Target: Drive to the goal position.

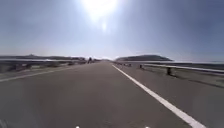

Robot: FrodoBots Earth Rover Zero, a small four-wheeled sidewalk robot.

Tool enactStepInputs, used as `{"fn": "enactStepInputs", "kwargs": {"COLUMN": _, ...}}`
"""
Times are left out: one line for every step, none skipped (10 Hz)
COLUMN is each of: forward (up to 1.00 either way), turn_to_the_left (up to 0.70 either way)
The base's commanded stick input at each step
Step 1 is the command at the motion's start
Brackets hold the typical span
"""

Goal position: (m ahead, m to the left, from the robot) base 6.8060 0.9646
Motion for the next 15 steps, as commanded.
{"fn": "enactStepInputs", "kwargs": {"forward": 0.7, "turn_to_the_left": 0.0}}
{"fn": "enactStepInputs", "kwargs": {"forward": 0.7, "turn_to_the_left": 0.0}}
{"fn": "enactStepInputs", "kwargs": {"forward": 0.7, "turn_to_the_left": 0.0}}
{"fn": "enactStepInputs", "kwargs": {"forward": 0.7, "turn_to_the_left": 0.0}}
{"fn": "enactStepInputs", "kwargs": {"forward": 0.7, "turn_to_the_left": 0.0}}
{"fn": "enactStepInputs", "kwargs": {"forward": 0.7, "turn_to_the_left": 0.0}}
{"fn": "enactStepInputs", "kwargs": {"forward": 0.7, "turn_to_the_left": 0.0}}
{"fn": "enactStepInputs", "kwargs": {"forward": 0.7, "turn_to_the_left": 0.0}}
{"fn": "enactStepInputs", "kwargs": {"forward": 0.7, "turn_to_the_left": 0.0}}
{"fn": "enactStepInputs", "kwargs": {"forward": 0.7, "turn_to_the_left": 0.0}}
{"fn": "enactStepInputs", "kwargs": {"forward": 0.7, "turn_to_the_left": 0.0}}
{"fn": "enactStepInputs", "kwargs": {"forward": 0.7, "turn_to_the_left": 0.0}}
{"fn": "enactStepInputs", "kwargs": {"forward": 0.7, "turn_to_the_left": 0.0}}
{"fn": "enactStepInputs", "kwargs": {"forward": 0.7, "turn_to_the_left": 0.0}}
{"fn": "enactStepInputs", "kwargs": {"forward": 0.7, "turn_to_the_left": 0.0}}
